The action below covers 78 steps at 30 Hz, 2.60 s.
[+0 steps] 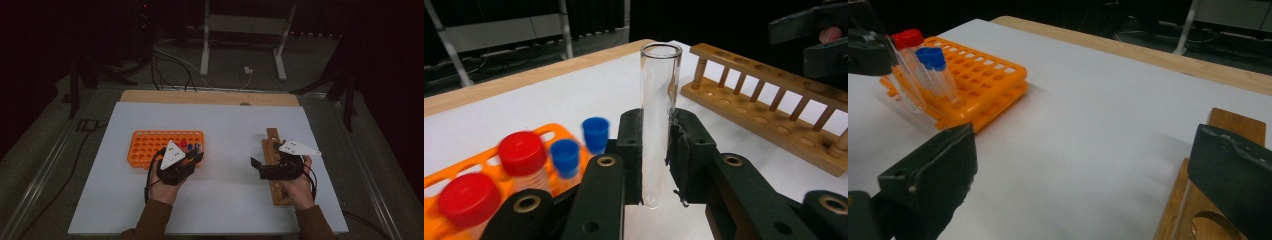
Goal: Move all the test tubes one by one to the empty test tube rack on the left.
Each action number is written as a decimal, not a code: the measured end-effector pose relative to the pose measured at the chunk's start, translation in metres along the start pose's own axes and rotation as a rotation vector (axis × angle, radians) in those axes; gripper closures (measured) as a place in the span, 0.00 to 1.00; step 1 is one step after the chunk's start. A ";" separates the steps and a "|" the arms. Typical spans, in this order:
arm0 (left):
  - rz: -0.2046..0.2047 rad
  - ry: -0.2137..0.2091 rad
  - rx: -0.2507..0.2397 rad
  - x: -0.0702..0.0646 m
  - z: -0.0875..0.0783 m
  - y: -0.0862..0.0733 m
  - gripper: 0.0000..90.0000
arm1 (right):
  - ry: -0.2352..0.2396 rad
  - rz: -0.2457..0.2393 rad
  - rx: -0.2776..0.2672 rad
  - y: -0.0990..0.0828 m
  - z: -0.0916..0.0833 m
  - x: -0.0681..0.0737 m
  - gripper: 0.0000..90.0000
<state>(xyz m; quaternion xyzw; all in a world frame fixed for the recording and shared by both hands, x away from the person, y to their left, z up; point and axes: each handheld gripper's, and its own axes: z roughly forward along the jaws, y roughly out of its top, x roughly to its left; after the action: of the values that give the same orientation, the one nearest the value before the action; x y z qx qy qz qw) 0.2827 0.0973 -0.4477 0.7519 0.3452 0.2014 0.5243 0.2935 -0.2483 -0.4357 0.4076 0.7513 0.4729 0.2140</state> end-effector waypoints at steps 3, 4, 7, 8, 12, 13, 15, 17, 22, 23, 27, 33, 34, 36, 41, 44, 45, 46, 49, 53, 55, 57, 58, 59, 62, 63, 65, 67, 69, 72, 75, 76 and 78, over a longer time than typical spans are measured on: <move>-0.004 0.010 -0.003 0.005 -0.006 -0.002 0.85 | -0.002 0.003 0.002 -0.001 -0.001 -0.002 0.00; -0.005 0.013 -0.002 0.006 -0.008 -0.002 0.85 | -0.003 0.007 0.003 -0.002 -0.001 -0.002 0.00; -0.009 0.023 -0.003 0.011 -0.014 -0.003 0.85 | -0.004 0.004 -0.001 -0.002 -0.002 -0.003 0.00; -0.010 0.027 -0.005 0.012 -0.016 -0.004 0.85 | -0.005 0.006 -0.002 -0.002 -0.002 -0.003 0.00; -0.017 0.046 -0.008 0.020 -0.028 -0.006 0.85 | -0.008 0.011 -0.005 -0.003 -0.003 -0.004 0.00; -0.020 0.052 -0.011 0.022 -0.031 -0.007 0.85 | -0.009 0.012 -0.006 -0.003 -0.004 -0.005 0.00; -0.029 0.066 -0.015 0.027 -0.037 -0.008 0.85 | -0.011 0.012 -0.009 -0.003 -0.004 -0.006 0.00; -0.037 0.083 -0.020 0.032 -0.043 -0.009 0.85 | -0.012 0.017 -0.012 -0.003 -0.005 -0.006 0.00; -0.054 0.122 -0.025 0.044 -0.053 -0.013 0.85 | -0.022 0.017 -0.017 -0.003 -0.008 -0.008 0.00; -0.054 0.131 -0.024 0.046 -0.055 -0.013 0.85 | -0.023 0.017 -0.017 -0.004 -0.009 -0.008 0.00; -0.064 0.161 -0.025 0.053 -0.059 -0.016 0.85 | -0.028 0.020 -0.019 -0.004 -0.010 -0.010 0.00; -0.070 0.210 -0.019 0.061 -0.061 -0.020 0.85 | -0.030 0.023 -0.022 -0.005 -0.012 -0.012 0.00; -0.070 0.218 -0.016 0.062 -0.060 -0.021 0.85 | -0.031 0.023 -0.022 -0.005 -0.012 -0.013 0.00; -0.066 0.235 -0.008 0.065 -0.058 -0.022 0.85 | -0.031 0.026 -0.023 -0.005 -0.013 -0.013 0.00; -0.060 0.256 0.008 0.070 -0.050 -0.026 0.85 | -0.032 0.026 -0.024 -0.006 -0.013 -0.013 0.00; -0.070 0.260 0.022 0.073 -0.044 -0.030 0.85 | -0.033 0.028 -0.023 -0.006 -0.013 -0.013 0.00; -0.072 0.261 0.029 0.074 -0.043 -0.032 0.85 | -0.033 0.030 -0.023 -0.006 -0.013 -0.013 0.00; -0.071 0.265 0.036 0.075 -0.041 -0.033 0.85 | -0.033 0.031 -0.022 -0.006 -0.013 -0.013 0.00; -0.079 0.263 0.057 0.077 -0.038 -0.037 0.85 | -0.033 0.029 -0.023 -0.007 -0.013 -0.014 0.00; -0.061 0.263 0.115 0.077 -0.030 -0.043 0.85 | -0.032 0.029 -0.022 -0.007 -0.013 -0.014 0.00; -0.055 0.265 0.145 0.077 -0.026 -0.046 0.85 | -0.032 0.028 -0.023 -0.007 -0.014 -0.014 0.00; -0.055 0.262 0.156 0.078 -0.024 -0.047 0.85 | -0.031 0.031 -0.022 -0.008 -0.014 -0.014 0.00; -0.060 0.262 0.156 0.078 -0.024 -0.047 0.85 | -0.031 0.032 -0.022 -0.008 -0.014 -0.014 0.00; -0.054 0.260 0.162 0.078 -0.024 -0.047 0.85 | -0.031 0.032 -0.023 -0.008 -0.014 -0.014 0.00; -0.052 0.257 0.173 0.078 -0.024 -0.048 0.85 | -0.031 0.031 -0.023 -0.008 -0.015 -0.014 0.00; -0.051 0.256 0.174 0.078 -0.024 -0.048 0.85 | -0.031 0.028 -0.024 -0.008 -0.015 -0.014 0.00; -0.055 0.256 0.176 0.078 -0.024 -0.049 0.85 | -0.033 0.026 -0.024 -0.008 -0.015 -0.014 0.00; -0.053 0.254 0.179 0.078 -0.024 -0.049 0.85 | -0.036 0.013 -0.024 -0.009 -0.016 -0.013 0.00; -0.053 0.255 0.182 0.078 -0.024 -0.050 0.85 | -0.039 0.006 -0.024 -0.009 -0.017 -0.012 0.00; -0.052 0.255 0.190 0.078 -0.023 -0.051 0.85 | -0.037 0.002 -0.028 -0.010 -0.017 -0.011 0.00; -0.051 0.256 0.211 0.078 -0.021 -0.053 0.85 | -0.037 -0.004 -0.030 -0.010 -0.018 -0.010 0.00; -0.056 0.255 0.208 0.078 -0.021 -0.053 0.85 | -0.037 -0.007 -0.033 -0.010 -0.019 -0.010 0.00; -0.060 0.254 0.206 0.078 -0.021 -0.053 0.85 | -0.038 -0.006 -0.033 -0.011 -0.019 -0.010 0.00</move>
<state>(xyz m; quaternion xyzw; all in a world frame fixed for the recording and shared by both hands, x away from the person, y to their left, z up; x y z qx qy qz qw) 0.3055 0.1793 -0.4937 0.7595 0.4498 0.2428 0.4024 0.2811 -0.2693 -0.4368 0.4108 0.7403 0.4768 0.2365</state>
